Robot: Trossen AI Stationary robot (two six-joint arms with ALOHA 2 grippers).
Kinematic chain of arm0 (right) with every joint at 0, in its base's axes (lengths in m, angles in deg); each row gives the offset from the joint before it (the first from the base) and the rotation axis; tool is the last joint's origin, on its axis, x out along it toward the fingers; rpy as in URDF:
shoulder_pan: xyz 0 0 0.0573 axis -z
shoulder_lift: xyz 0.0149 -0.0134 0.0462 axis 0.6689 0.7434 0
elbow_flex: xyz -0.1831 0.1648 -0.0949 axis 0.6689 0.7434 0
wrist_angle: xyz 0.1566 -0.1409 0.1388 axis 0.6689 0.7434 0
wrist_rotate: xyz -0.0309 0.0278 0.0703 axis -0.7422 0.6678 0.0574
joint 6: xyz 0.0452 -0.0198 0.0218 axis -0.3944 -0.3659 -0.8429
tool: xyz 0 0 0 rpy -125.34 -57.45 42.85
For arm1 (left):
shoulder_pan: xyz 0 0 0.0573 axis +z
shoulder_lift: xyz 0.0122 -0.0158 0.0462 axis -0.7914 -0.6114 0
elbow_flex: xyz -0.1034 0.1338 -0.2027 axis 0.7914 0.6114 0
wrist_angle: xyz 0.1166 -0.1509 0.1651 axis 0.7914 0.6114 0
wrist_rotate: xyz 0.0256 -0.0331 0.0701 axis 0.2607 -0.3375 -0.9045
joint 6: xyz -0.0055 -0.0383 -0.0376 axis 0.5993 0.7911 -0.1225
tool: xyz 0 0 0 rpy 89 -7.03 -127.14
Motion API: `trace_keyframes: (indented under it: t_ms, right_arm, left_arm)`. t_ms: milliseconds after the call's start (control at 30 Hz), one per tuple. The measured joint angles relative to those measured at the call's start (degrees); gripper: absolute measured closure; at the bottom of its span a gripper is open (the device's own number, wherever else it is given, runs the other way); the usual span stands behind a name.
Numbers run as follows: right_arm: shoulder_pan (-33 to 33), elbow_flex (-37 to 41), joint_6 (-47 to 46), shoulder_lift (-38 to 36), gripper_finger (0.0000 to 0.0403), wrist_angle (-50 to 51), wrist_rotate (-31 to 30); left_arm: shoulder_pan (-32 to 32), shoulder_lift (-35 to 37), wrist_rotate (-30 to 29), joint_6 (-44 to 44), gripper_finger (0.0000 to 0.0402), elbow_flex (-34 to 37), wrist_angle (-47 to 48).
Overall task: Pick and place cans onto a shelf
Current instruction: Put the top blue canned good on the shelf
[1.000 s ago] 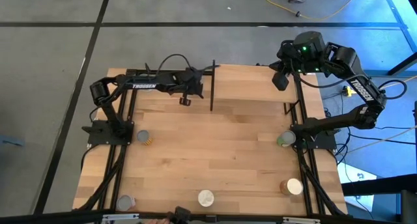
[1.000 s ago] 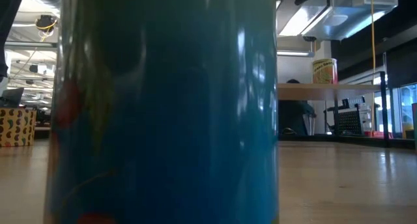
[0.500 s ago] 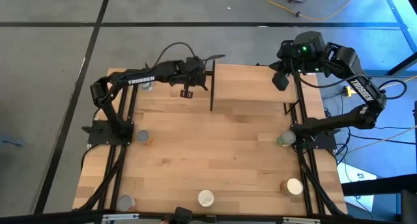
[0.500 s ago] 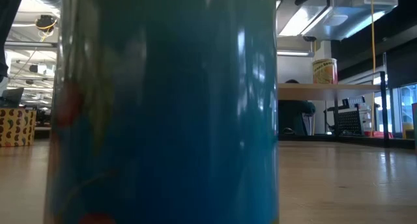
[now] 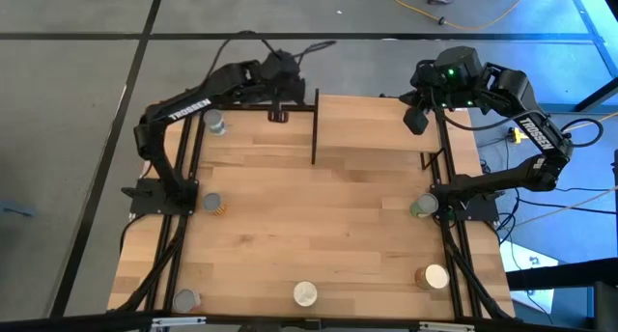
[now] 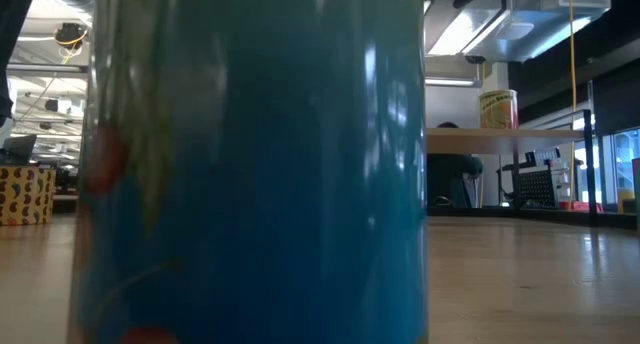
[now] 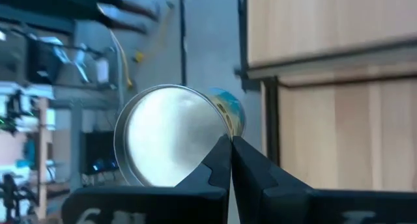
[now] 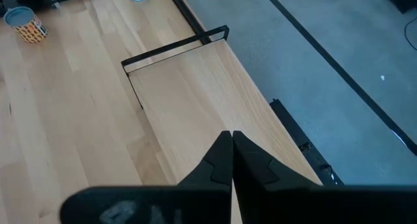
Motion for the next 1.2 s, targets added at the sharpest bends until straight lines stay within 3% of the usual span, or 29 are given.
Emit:
trace_keyframes:
  t_ms: [133, 400, 733, 1200]
  right_arm:
    - [0.0, 0.0, 0.1, 0.0, 0.0398, 0.0, 0.0]
    - [0.0, 0.0, 0.1, 0.0, 0.0398, 0.0, 0.0]
    - [0.0, 0.0, -0.2, 0.0, 0.0398, 0.0, 0.0]
    - [0.0, 0.0, -0.4, 0.0, 0.0398, -0.1, 0.0]
  left_arm:
    - [-2.8, 0.1, 1.1, -1.5, 0.0401, -3.7, 0.1]
    - [-7.8, 0.0, 15.2, -3.1, 0.0401, -5.5, -3.0]
    - [-8.9, -2.9, 21.4, -3.1, 0.0401, -5.5, -2.4]
    - [-9.0, -11.7, 19.0, -7.6, 0.0401, -5.4, 5.3]
